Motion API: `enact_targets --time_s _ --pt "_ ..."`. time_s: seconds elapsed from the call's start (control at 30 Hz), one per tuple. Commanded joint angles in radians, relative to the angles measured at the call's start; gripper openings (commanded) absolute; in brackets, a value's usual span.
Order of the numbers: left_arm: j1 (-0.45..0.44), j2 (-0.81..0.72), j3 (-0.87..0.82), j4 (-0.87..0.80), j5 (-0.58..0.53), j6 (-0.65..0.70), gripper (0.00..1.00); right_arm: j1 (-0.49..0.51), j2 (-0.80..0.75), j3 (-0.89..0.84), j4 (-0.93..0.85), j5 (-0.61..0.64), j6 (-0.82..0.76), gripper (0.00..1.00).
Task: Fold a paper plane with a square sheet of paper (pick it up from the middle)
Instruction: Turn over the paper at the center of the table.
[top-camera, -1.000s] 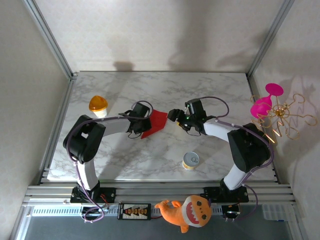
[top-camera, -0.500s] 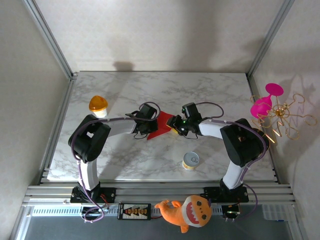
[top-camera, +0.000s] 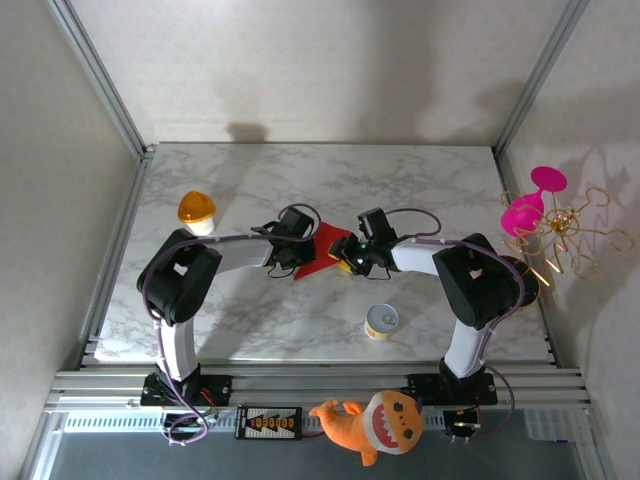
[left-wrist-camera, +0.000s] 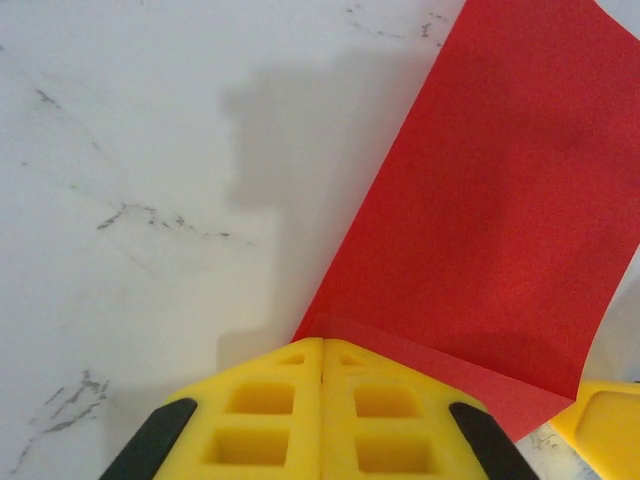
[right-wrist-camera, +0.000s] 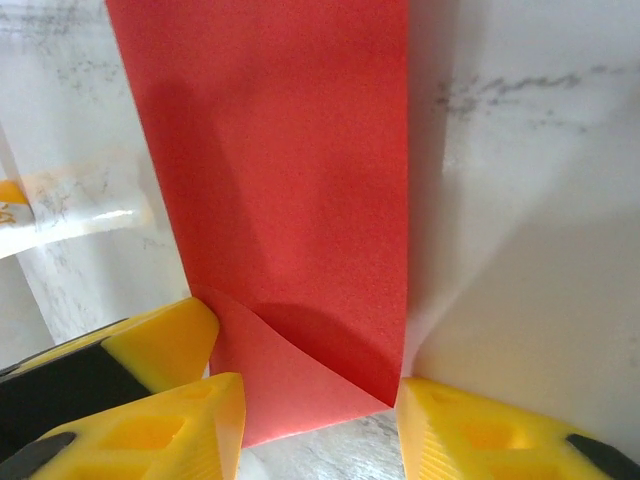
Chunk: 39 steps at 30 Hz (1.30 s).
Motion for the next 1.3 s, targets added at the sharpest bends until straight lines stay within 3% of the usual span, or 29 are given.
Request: enact_targets --time_s 0.0,0.33,1.27 --pt "-0.011 0.049 -0.009 -0.061 0.009 -0.006 0.06 0.011 0.021 0.018 0.013 -0.005 0.039 0.45" --pt "-0.009 0.039 -0.022 -0.049 0.010 -0.031 0.07 0.010 -0.011 -0.038 0.164 -0.060 0.106 0.42" --pt "-0.008 0.006 -0.021 -0.041 0.016 -0.053 0.11 0.008 0.056 -0.065 0.264 -0.107 0.168 0.23"
